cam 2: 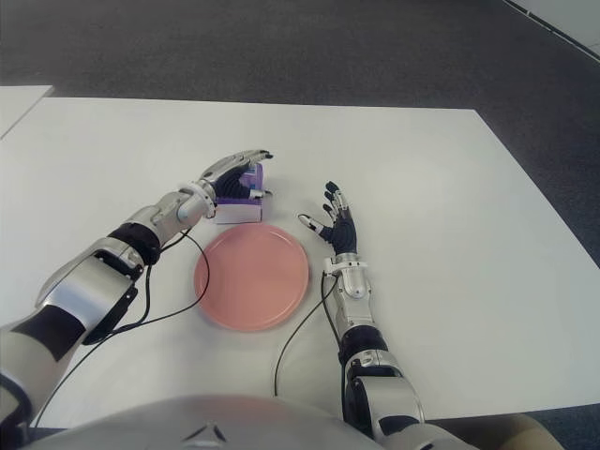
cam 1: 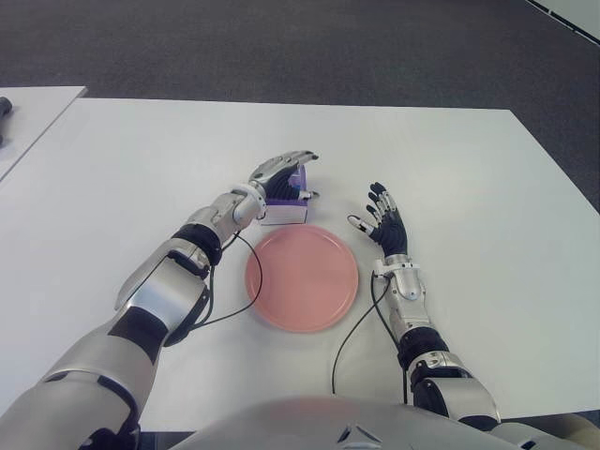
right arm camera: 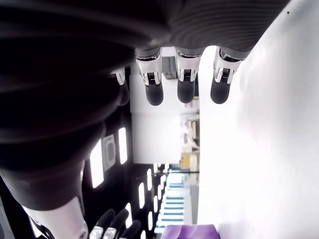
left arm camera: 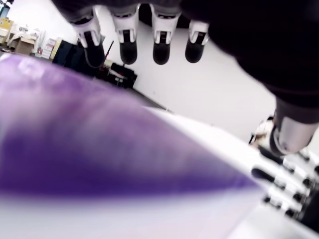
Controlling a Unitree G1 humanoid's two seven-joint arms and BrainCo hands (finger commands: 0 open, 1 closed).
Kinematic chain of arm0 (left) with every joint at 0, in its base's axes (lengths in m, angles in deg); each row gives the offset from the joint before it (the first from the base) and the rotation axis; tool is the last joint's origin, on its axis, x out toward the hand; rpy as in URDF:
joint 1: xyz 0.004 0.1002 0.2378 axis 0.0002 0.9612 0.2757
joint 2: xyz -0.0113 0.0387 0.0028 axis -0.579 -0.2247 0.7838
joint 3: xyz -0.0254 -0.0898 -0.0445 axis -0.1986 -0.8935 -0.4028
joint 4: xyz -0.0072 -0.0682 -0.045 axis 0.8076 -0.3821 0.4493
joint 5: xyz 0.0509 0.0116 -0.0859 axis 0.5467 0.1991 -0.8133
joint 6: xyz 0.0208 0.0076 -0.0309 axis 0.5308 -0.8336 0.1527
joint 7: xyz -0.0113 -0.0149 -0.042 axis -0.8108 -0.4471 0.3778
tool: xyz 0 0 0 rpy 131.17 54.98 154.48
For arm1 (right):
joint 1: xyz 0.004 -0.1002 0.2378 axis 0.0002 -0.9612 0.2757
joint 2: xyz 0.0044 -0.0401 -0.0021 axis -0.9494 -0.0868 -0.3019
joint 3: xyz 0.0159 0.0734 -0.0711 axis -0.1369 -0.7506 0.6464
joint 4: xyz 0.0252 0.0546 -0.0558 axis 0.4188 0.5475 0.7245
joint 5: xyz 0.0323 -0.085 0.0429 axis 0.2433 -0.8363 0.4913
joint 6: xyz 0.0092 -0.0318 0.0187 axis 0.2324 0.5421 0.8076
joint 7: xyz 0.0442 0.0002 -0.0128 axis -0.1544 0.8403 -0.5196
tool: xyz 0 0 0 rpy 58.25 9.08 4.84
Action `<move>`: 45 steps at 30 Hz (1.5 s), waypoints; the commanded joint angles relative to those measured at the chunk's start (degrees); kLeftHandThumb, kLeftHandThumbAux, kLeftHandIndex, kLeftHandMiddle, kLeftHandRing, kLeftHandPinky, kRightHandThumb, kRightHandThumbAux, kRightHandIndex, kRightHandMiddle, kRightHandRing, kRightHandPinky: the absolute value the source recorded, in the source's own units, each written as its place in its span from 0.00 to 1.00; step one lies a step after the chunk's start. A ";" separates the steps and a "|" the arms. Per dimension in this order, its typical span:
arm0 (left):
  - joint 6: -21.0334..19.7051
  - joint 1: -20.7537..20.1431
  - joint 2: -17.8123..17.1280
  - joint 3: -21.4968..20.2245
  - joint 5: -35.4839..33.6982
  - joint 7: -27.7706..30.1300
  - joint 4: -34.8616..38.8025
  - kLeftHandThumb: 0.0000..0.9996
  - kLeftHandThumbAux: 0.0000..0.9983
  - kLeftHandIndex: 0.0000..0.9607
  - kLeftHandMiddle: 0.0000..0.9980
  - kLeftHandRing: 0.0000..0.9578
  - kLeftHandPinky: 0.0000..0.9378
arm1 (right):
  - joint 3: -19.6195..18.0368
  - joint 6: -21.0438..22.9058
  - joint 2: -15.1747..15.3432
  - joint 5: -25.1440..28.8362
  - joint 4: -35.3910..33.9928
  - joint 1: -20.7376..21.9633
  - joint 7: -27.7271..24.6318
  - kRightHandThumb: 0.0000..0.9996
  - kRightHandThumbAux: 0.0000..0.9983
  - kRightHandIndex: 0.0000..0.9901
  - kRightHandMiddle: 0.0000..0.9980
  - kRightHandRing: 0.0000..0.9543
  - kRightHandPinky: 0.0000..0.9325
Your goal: Put the tissue paper into the plate.
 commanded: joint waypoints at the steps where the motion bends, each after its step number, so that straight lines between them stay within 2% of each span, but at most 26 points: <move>1: -1.04 1.37 -0.09 2.25 2.00 1.47 -1.78 0.00 0.46 0.00 0.00 0.00 0.00 | 0.03 2.56 -0.43 -0.02 3.15 -2.89 -0.42 0.06 0.83 0.00 0.00 0.00 0.04; 13: -0.96 2.45 -1.46 4.39 2.29 5.53 -1.79 0.00 0.44 0.00 0.00 0.00 0.00 | 0.49 2.01 0.19 -0.78 5.07 -2.24 -0.78 0.04 0.85 0.00 0.00 0.00 0.03; 20: -1.03 3.34 -2.65 5.41 2.45 6.60 -0.37 0.00 0.42 0.00 0.00 0.00 0.00 | 0.97 3.37 -0.07 -1.47 3.87 -2.76 0.53 0.04 0.85 0.00 0.00 0.00 0.03; 32: -4.00 4.15 -4.65 6.30 3.15 7.40 0.76 0.00 0.43 0.00 0.00 0.00 0.00 | 1.65 6.41 -0.09 -2.19 1.68 -3.27 1.50 0.06 0.76 0.00 0.00 0.00 0.00; 45: -0.89 8.51 -7.91 4.32 0.64 6.46 0.37 0.00 0.46 0.00 0.00 0.00 0.00 | 2.28 5.44 -0.01 -3.02 0.40 -4.49 2.17 0.09 0.72 0.00 0.00 0.00 0.00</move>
